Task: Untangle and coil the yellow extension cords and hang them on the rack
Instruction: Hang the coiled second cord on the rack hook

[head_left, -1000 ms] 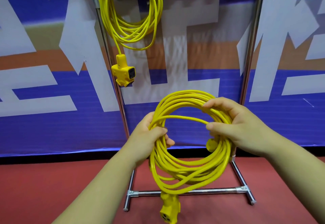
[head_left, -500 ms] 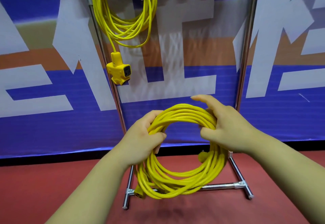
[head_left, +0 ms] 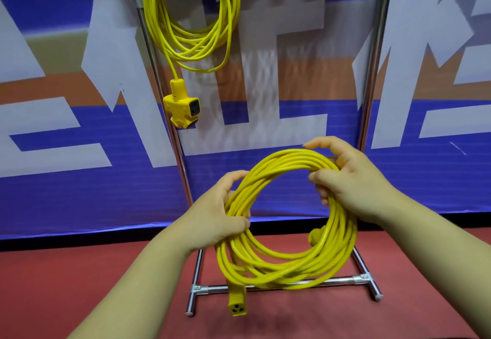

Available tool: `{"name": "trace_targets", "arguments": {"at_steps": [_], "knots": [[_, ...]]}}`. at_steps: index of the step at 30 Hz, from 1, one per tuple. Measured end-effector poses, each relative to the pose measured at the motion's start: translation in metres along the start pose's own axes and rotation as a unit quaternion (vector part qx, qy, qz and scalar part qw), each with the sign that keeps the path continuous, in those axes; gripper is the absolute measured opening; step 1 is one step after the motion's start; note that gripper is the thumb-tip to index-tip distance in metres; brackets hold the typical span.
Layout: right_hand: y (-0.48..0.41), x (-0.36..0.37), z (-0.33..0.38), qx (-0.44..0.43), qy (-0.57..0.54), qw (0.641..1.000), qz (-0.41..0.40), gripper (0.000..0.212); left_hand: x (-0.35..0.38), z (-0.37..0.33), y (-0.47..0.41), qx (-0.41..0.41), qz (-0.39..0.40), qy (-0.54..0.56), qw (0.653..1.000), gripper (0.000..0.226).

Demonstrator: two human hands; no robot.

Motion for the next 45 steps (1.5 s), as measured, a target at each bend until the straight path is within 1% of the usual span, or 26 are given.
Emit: {"name": "trace_targets", "arguments": {"at_steps": [3, 5, 9, 10, 12, 16, 20, 22, 24, 26, 29, 32, 35, 38, 40, 43, 45], "knots": [[-0.001, -0.016, -0.002, 0.004, -0.014, 0.999, -0.046, 0.047, 0.004, 0.009, -0.011, -0.011, -0.025, 0.032, 0.999, 0.067], [0.001, -0.025, -0.002, -0.003, 0.001, 0.998, -0.061, 0.049, 0.006, 0.006, -0.016, -0.005, -0.059, 0.063, 0.996, 0.062], [0.009, -0.040, 0.000, -0.045, 0.126, 0.989, -0.065, 0.062, 0.007, -0.021, -0.024, 0.026, -0.129, 0.086, 0.988, 0.062], [0.010, -0.044, 0.000, -0.049, 0.143, 0.986, -0.070, 0.066, 0.007, -0.032, -0.027, 0.036, -0.137, 0.081, 0.987, 0.063], [0.012, -0.055, 0.003, -0.057, 0.144, 0.984, -0.094, 0.071, 0.007, -0.064, -0.037, 0.067, -0.129, 0.060, 0.988, 0.068], [0.003, -0.088, 0.032, -0.089, 0.115, 0.975, -0.170, 0.073, -0.001, -0.146, -0.062, 0.141, -0.107, -0.036, 0.984, 0.079], [-0.026, -0.127, 0.077, -0.131, 0.120, 0.962, -0.206, 0.068, -0.010, -0.232, -0.080, 0.206, -0.087, -0.106, 0.969, 0.084], [-0.041, -0.145, 0.099, -0.162, 0.120, 0.955, -0.220, 0.061, -0.017, -0.267, -0.093, 0.228, -0.098, -0.152, 0.957, 0.084], [-0.059, -0.163, 0.115, -0.181, 0.120, 0.947, -0.236, 0.046, -0.024, -0.295, -0.108, 0.246, -0.107, -0.190, 0.944, 0.083], [-0.083, -0.179, 0.132, -0.194, 0.095, 0.945, -0.246, 0.036, -0.032, -0.322, -0.128, 0.259, -0.121, -0.215, 0.934, 0.082], [-0.123, -0.204, 0.150, -0.209, 0.069, 0.939, -0.266, 0.032, -0.046, -0.357, -0.158, 0.280, -0.142, -0.246, 0.917, 0.076], [-0.166, -0.226, 0.166, -0.219, 0.107, 0.923, -0.299, 0.029, -0.060, -0.391, -0.188, 0.278, -0.177, -0.315, 0.890, 0.068], [-0.206, -0.244, 0.180, -0.241, 0.149, 0.903, -0.322, 0.041, -0.070, -0.420, -0.220, 0.270, -0.192, -0.370, 0.868, 0.066], [-0.243, -0.262, 0.187, -0.247, 0.186, 0.886, -0.346, 0.038, -0.078, -0.439, -0.256, 0.262, -0.212, -0.434, 0.836, 0.069], [-0.263, -0.266, 0.177, -0.228, 0.206, 0.884, -0.352, 0.037, -0.084, -0.437, -0.285, 0.241, -0.209, -0.490, 0.811, 0.070], [-0.280, -0.260, 0.146, -0.193, 0.233, 0.891, -0.340, 0.037, -0.084, -0.406, -0.320, 0.182, -0.159, -0.589, 0.771, 0.075], [-0.281, -0.257, 0.131, -0.193, 0.246, 0.885, -0.345, 0.039, -0.084, -0.390, -0.328, 0.185, -0.147, -0.639, 0.732, 0.080]]}}
Point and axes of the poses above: each hand's wrist, its own y-axis away from the middle knuckle, its own x-axis out of the palm, z = x × y, the point moved 8 cm from there along -y, towards the middle knuckle, and after that the axes turned 2 degrees about -x, right-handed, at the moved point
